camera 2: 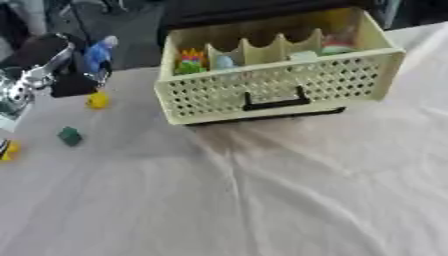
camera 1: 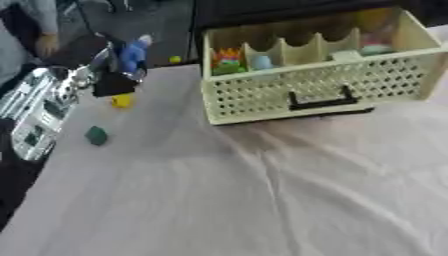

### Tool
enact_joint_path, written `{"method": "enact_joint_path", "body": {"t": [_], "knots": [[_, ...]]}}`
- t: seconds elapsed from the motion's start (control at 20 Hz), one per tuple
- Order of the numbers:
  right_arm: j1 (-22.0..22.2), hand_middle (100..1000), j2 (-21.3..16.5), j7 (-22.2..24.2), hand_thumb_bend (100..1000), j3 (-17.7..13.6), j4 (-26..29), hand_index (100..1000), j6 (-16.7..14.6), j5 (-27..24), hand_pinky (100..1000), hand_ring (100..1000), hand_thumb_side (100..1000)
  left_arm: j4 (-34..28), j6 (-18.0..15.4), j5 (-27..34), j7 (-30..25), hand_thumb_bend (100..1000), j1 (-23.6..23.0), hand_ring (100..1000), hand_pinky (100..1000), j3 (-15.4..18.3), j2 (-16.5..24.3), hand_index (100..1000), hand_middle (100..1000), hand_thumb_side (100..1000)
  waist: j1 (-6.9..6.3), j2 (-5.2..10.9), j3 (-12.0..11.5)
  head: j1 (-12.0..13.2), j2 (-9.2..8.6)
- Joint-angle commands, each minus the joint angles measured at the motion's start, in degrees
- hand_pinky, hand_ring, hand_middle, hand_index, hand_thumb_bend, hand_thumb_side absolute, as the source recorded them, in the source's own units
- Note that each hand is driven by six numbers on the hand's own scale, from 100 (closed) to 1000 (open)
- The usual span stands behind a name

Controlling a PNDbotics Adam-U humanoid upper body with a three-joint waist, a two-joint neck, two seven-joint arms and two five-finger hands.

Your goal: Pick up objects from table and place into drawer.

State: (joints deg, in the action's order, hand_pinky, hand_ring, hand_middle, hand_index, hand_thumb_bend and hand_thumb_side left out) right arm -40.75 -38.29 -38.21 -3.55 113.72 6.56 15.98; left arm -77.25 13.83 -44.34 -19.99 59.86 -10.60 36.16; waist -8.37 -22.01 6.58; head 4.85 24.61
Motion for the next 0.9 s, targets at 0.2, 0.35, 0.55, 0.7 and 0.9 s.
{"method": "enact_joint_path", "body": {"t": [0.2, 0.35, 0.55, 0.7, 0.9], "knots": [[-0.1, 451, -1.6, 0.2, 143, -0.4, 0.9, 696, 0.0, 0.0, 482, 477, 521, -6.2, 1.2, 3.7, -1.3, 100, 3.5, 457, 267, 0.6, 1.9, 714, 621, 678, 0.12, 2.72, 0.1, 0.0, 0.79], [0.0, 449, -1.5, 0.3, 145, -0.3, 0.9, 695, -0.1, -0.1, 482, 477, 521, -7.1, 1.5, 4.0, -1.0, 100, 5.5, 453, 260, 0.4, 0.5, 712, 618, 677, -0.24, 2.96, 0.6, 0.5, 0.83], [-0.4, 448, -1.0, 0.5, 146, -0.1, 0.9, 694, -0.1, -0.2, 483, 476, 518, -5.9, 2.2, 4.9, 0.8, 100, 8.1, 455, 253, 0.2, -2.4, 713, 619, 675, -0.84, 2.69, 1.7, 1.6, 0.68], [-1.2, 448, -0.6, 0.8, 147, 0.2, 0.9, 694, -0.2, -0.5, 483, 476, 518, -4.6, 2.3, 6.3, 2.9, 100, 9.3, 459, 251, -0.2, -4.3, 716, 624, 676, -1.45, 2.26, 2.9, 2.8, 0.29], [-2.5, 447, 0.0, 1.3, 148, 0.5, 0.9, 691, -0.5, -0.8, 484, 475, 517, -2.4, 2.1, 7.7, 5.2, 100, 10.2, 459, 245, -0.9, -6.5, 716, 627, 684, -2.44, 1.66, 5.0, 4.6, -0.45]]}}
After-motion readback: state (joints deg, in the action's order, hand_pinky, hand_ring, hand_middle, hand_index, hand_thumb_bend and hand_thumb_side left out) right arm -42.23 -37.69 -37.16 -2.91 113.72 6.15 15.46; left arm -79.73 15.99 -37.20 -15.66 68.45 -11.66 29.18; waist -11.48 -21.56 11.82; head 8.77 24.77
